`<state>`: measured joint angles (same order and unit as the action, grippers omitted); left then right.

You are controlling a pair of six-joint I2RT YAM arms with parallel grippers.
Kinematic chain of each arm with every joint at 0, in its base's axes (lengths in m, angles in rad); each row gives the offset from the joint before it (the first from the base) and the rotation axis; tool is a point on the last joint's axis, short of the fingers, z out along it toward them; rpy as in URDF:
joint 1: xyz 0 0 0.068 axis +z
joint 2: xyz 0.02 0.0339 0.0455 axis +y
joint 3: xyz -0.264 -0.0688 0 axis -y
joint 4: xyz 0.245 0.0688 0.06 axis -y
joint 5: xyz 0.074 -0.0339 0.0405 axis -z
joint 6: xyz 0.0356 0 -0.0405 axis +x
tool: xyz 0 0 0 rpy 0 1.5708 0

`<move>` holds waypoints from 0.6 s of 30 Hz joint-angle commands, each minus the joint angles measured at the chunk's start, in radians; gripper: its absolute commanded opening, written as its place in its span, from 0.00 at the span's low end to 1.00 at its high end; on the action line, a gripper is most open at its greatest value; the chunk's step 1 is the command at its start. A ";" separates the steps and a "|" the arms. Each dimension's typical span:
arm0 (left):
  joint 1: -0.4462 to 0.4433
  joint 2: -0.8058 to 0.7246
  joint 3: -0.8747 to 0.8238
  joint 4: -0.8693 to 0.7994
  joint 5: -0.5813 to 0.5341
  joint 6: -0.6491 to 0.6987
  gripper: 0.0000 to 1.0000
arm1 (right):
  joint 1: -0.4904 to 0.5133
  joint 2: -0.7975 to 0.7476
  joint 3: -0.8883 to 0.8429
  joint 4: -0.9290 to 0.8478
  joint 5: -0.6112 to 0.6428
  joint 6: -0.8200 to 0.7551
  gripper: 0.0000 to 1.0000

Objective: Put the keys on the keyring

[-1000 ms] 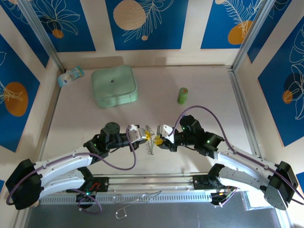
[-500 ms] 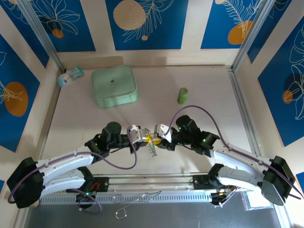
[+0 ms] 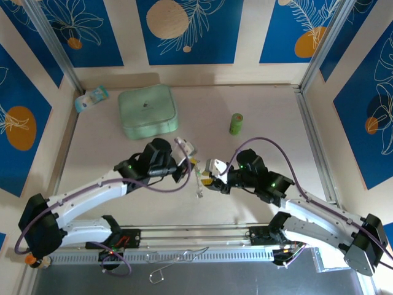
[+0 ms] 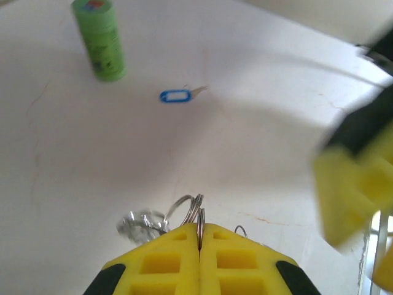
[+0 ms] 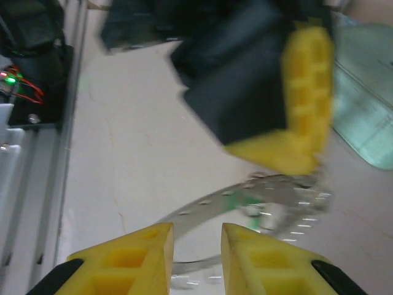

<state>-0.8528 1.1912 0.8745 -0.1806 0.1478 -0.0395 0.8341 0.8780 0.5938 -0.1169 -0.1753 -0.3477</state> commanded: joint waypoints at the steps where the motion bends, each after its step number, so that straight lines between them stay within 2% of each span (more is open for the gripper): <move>1: 0.006 0.063 0.139 -0.305 -0.121 -0.165 0.00 | 0.048 0.025 -0.008 0.045 -0.079 0.019 0.28; 3: 0.007 0.113 0.220 -0.400 -0.130 -0.227 0.00 | 0.080 0.079 -0.009 0.108 -0.032 0.038 0.28; 7: 0.007 0.231 0.399 -0.613 -0.125 -0.363 0.00 | 0.104 0.207 -0.021 0.288 0.144 0.098 0.28; 10: 0.008 0.303 0.514 -0.729 -0.100 -0.445 0.00 | 0.095 0.282 -0.026 0.370 0.166 0.134 0.28; 13: 0.011 0.352 0.613 -0.806 -0.069 -0.535 0.00 | 0.087 0.335 -0.038 0.439 0.239 0.169 0.29; 15: 0.018 0.386 0.678 -0.864 -0.043 -0.595 0.00 | 0.075 0.348 -0.054 0.476 0.294 0.197 0.29; 18: 0.036 0.450 0.772 -0.967 0.028 -0.686 0.00 | 0.043 0.340 -0.094 0.546 0.310 0.228 0.32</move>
<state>-0.8295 1.6100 1.5631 -0.9905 0.0738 -0.5861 0.9009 1.2232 0.5282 0.3107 0.0574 -0.1749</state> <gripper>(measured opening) 0.056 0.312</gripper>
